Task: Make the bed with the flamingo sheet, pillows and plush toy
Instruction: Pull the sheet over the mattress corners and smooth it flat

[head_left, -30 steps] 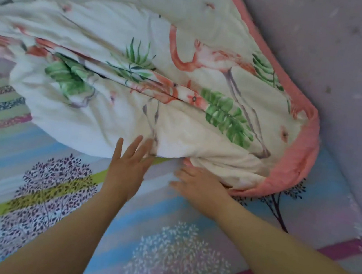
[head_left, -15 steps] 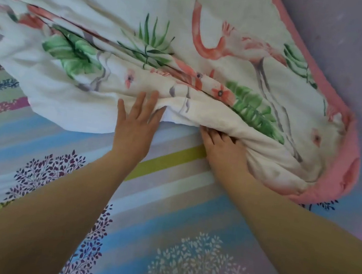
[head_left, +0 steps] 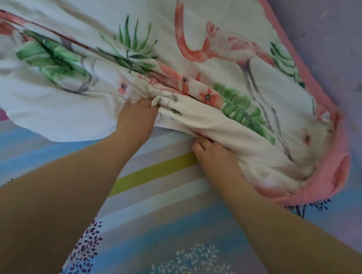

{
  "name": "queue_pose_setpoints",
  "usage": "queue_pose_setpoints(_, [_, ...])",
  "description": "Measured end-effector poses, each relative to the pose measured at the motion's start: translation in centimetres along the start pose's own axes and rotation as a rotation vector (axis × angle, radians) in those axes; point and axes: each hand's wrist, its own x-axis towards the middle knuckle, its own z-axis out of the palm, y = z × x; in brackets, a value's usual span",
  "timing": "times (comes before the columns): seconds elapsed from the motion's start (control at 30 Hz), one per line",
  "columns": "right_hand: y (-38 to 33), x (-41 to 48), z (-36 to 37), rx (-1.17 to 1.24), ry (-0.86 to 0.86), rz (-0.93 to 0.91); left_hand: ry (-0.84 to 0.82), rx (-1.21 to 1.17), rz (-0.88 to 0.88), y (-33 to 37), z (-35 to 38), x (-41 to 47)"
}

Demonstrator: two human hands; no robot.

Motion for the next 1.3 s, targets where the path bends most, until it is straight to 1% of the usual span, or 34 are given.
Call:
queue_pose_setpoints(0.1, [-0.1,-1.0,-0.5,0.066,0.039,-0.035,-0.06,-0.01,-0.019,0.6,0.5,-1.7])
queue_pose_setpoints(0.17, [-0.1,-2.7,-0.4,0.092,0.009,-0.062,-0.126,-0.002,-0.041,1.1,0.8,-3.7])
queue_pose_setpoints(0.3, [0.3,-6.8,-0.7,0.245,0.055,0.009,-0.148,0.002,-0.067,3.1,0.3,-8.4])
queue_pose_setpoints(0.37, [0.5,-9.5,-2.6,0.32,0.07,0.045,-0.15,-0.047,-0.092,4.8,-1.0,-11.0])
queue_pose_setpoints(0.47, [1.3,-13.6,-5.6,0.294,0.006,0.004,-0.148,-0.127,-0.085,7.6,-3.0,-14.8])
queue_pose_setpoints(0.53, [1.7,-16.5,-7.9,0.314,0.012,-0.001,-0.158,-0.159,-0.059,9.8,-4.3,-17.5])
queue_pose_setpoints(0.6, [2.1,-19.1,-9.3,0.29,0.012,-0.005,-0.154,-0.181,-0.03,11.9,-5.6,-19.7])
queue_pose_setpoints(0.7, [2.9,-23.8,-11.0,0.236,0.021,-0.036,-0.104,-0.169,-0.009,15.2,-7.9,-22.5])
queue_pose_setpoints(0.8, [4.0,-28.3,-12.2,0.28,0.027,-0.038,-0.019,-0.27,0.009,18.1,-10.2,-24.7])
queue_pose_setpoints(0.87, [5.1,-30.8,-12.5,0.341,0.057,-0.015,-0.046,-0.306,0.012,19.5,-11.0,-26.2])
queue_pose_setpoints(0.93, [6.6,-33.7,-12.5,0.366,0.082,0.043,-0.078,-0.264,0.022,20.8,-11.6,-28.4])
queue_pose_setpoints(1.0, [8.1,-35.9,-12.3,0.374,0.08,0.084,-0.062,-0.257,0.013,21.4,-11.7,-30.3])
queue_pose_setpoints(1.07, [9.1,-37.6,-12.6,0.422,0.056,0.07,-0.081,-0.252,-0.007,21.9,-11.7,-31.9])
queue_pose_setpoints(1.1, [9.8,-38.4,-13.1,0.441,0.076,0.053,-0.077,-0.248,-0.009,22.3,-11.9,-32.3])
queue_pose_setpoints(1.17, [11.2,-39.6,-14.2,0.391,0.097,0.079,-0.043,-0.235,-0.01,22.8,-12.3,-32.7])
queue_pose_setpoints(1.23, [12.4,-40.6,-14.9,0.341,0.081,0.122,0.011,-0.212,-0.003,23.4,-12.7,-32.6])
queue_pose_setpoints(1.3, [13.7,-41.4,-15.3,0.369,0.091,0.132,0.077,-0.217,0.008,24.6,-13.3,-32.2])
